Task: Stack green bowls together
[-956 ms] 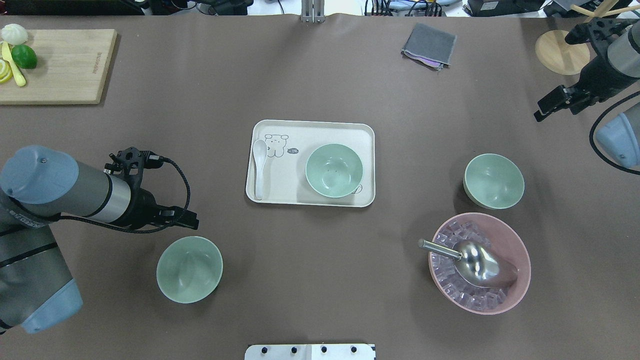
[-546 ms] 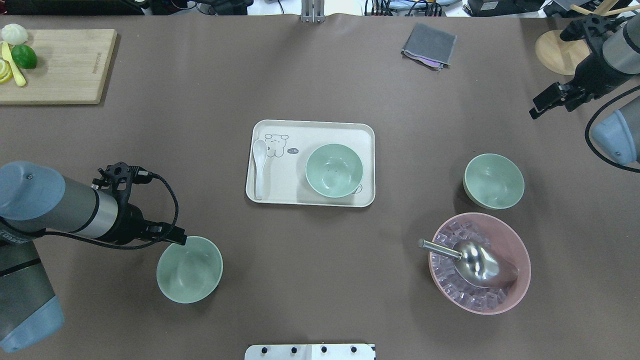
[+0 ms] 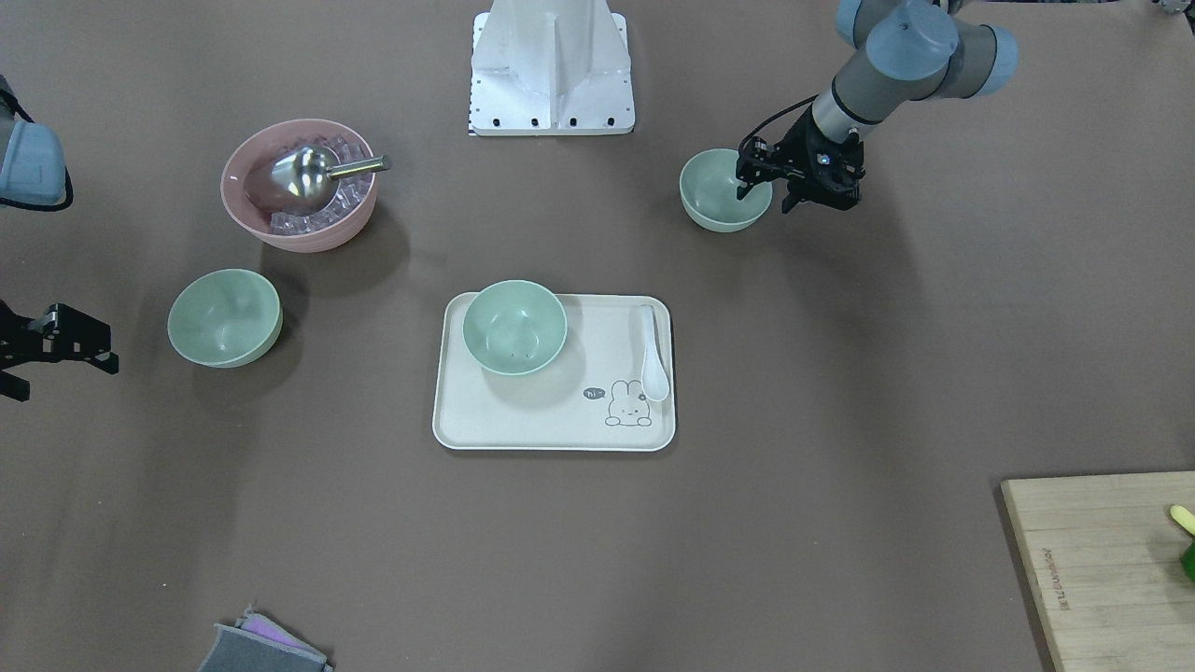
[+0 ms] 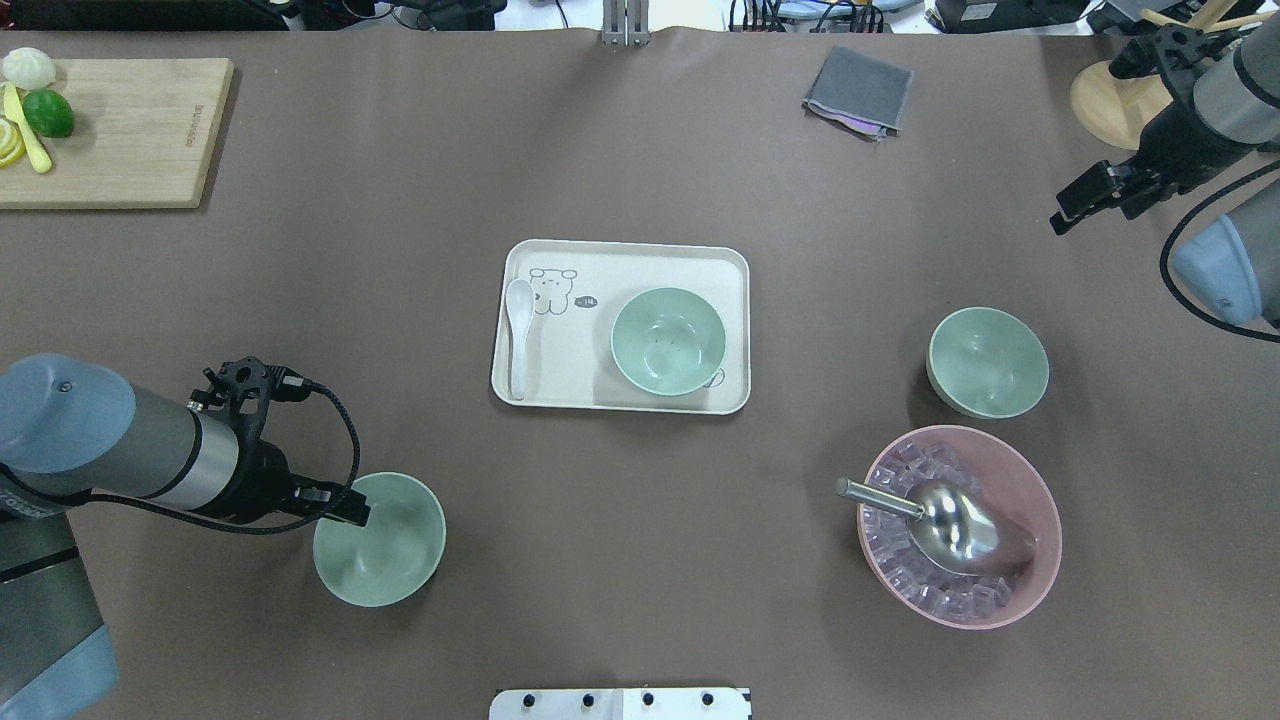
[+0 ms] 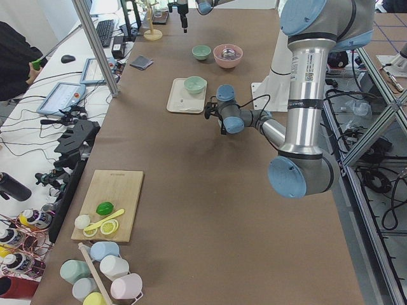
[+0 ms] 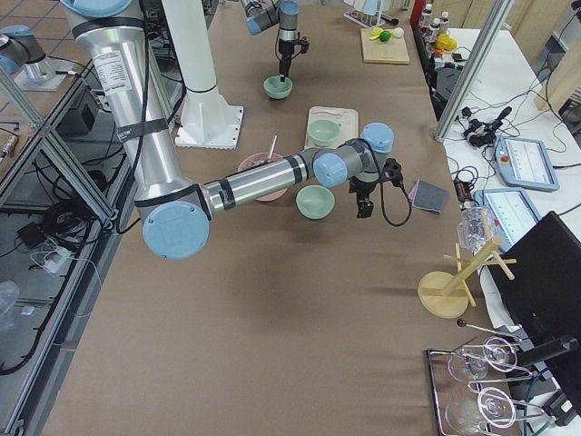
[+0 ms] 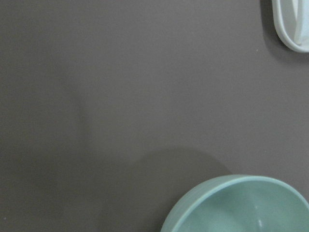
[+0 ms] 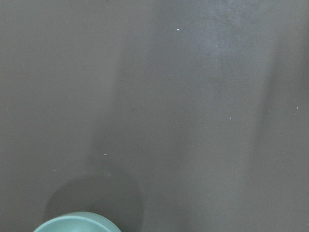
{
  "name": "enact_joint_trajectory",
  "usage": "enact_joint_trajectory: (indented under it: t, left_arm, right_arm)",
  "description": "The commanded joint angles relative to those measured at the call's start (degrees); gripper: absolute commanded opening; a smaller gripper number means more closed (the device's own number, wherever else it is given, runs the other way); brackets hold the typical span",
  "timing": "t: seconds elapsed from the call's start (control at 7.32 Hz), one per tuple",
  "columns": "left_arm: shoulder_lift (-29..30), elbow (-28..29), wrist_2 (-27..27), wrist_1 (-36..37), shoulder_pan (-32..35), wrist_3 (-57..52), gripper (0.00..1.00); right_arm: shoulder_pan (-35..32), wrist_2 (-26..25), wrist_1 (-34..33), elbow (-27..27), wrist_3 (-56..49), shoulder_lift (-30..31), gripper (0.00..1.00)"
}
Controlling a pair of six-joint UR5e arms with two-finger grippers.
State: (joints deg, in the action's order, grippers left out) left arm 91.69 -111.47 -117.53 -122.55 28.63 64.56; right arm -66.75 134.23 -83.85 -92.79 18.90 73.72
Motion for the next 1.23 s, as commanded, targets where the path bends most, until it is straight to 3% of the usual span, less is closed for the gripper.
enact_joint_trajectory:
  t: [0.0, 0.27, 0.41, 0.55, 0.68, 1.09]
  left_arm:
    - [-0.2, 0.4, 0.0, 0.0, -0.3, 0.0, 0.47]
    - [-0.3, -0.1, 0.0, 0.0, -0.2, 0.0, 0.32]
    - [-0.3, -0.2, -0.1, -0.1, 0.1, 0.0, 0.10]
    - [-0.4, -0.8, -0.1, 0.0, 0.5, 0.0, 0.00]
    - [-0.7, -1.6, -0.2, -0.1, 1.0, 0.1, 0.00]
    - [0.5, -3.8, -8.5, 0.3, 7.7, 1.0, 0.00]
  right_arm:
    - [0.0, 0.1, 0.0, 0.4, 0.1, -0.2, 1.00]
    - [0.0, 0.1, 0.0, 0.5, 0.1, -0.3, 1.00]
    - [0.0, 0.1, 0.0, 0.7, 0.1, -0.3, 1.00]
    - [0.0, 0.1, 0.0, 0.9, 0.0, -0.3, 1.00]
    - [0.1, 0.1, 0.0, 1.1, 0.0, -0.5, 1.00]
    - [2.3, -0.2, 2.4, 2.6, -2.7, -0.7, 1.00]
